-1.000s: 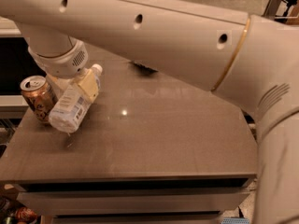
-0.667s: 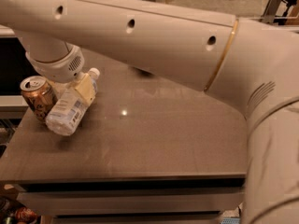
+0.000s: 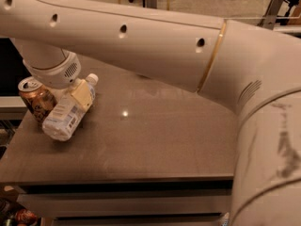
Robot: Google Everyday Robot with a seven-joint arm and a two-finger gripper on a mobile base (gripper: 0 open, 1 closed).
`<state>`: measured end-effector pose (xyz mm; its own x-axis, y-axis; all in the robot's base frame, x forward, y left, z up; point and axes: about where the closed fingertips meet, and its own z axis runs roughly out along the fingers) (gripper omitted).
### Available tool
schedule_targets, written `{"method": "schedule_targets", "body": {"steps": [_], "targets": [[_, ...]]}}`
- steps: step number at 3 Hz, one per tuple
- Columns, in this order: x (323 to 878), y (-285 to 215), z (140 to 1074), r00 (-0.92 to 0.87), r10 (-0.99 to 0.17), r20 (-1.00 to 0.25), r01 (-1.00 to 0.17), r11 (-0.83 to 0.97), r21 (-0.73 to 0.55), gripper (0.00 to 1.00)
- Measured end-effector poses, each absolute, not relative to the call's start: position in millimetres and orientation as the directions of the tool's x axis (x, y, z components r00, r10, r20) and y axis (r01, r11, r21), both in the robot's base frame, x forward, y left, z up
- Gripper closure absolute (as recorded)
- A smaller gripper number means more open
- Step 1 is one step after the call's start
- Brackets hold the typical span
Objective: Move blue plastic bottle near orange can
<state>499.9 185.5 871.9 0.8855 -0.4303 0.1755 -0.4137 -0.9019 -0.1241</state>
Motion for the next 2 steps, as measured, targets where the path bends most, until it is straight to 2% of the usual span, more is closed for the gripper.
{"method": "schedule_targets", "body": {"steps": [2], "targets": [[507.5,184.9,868.1,0.849,-0.496,0.184,-0.478,-0.868,-0.135,0.35]]}}
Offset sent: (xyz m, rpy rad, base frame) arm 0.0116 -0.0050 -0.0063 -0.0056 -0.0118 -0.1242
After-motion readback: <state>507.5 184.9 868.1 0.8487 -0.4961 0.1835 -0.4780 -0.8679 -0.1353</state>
